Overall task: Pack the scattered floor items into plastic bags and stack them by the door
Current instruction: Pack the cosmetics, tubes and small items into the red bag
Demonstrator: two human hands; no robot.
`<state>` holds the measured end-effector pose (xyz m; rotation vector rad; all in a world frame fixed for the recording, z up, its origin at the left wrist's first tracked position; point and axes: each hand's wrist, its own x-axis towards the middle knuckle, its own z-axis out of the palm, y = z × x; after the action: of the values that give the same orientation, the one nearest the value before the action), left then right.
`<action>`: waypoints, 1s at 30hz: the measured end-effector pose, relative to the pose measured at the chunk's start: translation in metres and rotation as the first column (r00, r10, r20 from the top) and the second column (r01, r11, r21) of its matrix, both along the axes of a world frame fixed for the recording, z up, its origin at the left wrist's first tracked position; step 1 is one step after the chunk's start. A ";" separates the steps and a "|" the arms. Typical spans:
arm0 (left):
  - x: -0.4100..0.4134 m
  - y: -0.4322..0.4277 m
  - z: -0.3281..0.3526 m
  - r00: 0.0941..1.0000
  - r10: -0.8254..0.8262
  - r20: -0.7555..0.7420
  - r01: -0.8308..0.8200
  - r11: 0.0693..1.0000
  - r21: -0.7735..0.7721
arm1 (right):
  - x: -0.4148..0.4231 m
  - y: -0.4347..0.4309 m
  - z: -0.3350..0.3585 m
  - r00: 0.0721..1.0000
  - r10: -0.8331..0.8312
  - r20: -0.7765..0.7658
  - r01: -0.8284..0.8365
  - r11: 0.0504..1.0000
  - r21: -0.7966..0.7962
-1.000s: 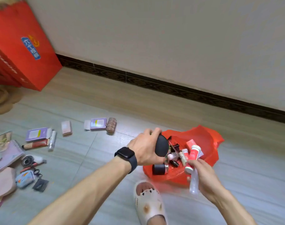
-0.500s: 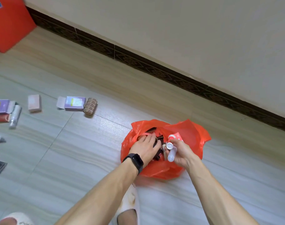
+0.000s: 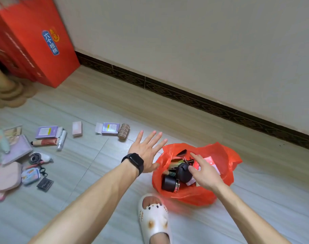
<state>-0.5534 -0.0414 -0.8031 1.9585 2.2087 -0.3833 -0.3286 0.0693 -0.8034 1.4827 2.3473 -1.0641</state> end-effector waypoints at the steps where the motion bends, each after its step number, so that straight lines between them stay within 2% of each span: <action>1: -0.011 -0.005 0.008 0.999 0.041 -0.012 -0.041 0.999 0.020 | -0.010 -0.004 0.009 0.999 0.049 -0.023 -0.048 0.998 0.048; 5: -0.065 -0.031 0.039 0.978 0.205 -0.026 -0.202 0.975 0.093 | -0.062 -0.023 0.048 0.973 0.203 -0.110 -0.178 0.964 0.199; 10: -0.140 -0.085 0.056 0.913 0.389 -0.121 -0.376 0.919 0.117 | -0.135 -0.048 0.080 0.912 0.349 -0.213 -0.283 0.915 0.290; 15: -0.201 -0.131 0.039 0.807 0.588 -0.046 -0.578 0.804 0.138 | -0.207 -0.063 0.072 0.869 0.445 -0.216 -0.372 0.876 0.306; 19: -0.234 -0.137 0.004 0.773 0.635 0.004 -0.631 0.768 0.109 | -0.259 -0.056 0.041 0.864 0.488 -0.128 -0.451 0.860 0.238; 23: -0.252 -0.119 -0.042 0.765 0.642 0.042 -0.644 0.763 0.057 | -0.305 -0.034 -0.015 0.867 0.495 0.061 -0.499 0.859 0.113; 27: -0.258 -0.082 -0.087 0.804 0.589 0.078 -0.591 0.807 0.003 | -0.334 -0.014 -0.072 0.878 0.437 0.196 -0.443 0.896 -0.015; 30: -0.263 -0.054 -0.120 0.830 0.547 0.111 -0.546 0.837 -0.041 | -0.350 -0.004 -0.103 0.895 0.372 0.245 -0.372 0.927 -0.047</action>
<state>-0.8159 -0.0958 -0.9230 1.2087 2.5385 -0.1810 -0.6786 0.0650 -0.9064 1.0306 2.3166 -0.7309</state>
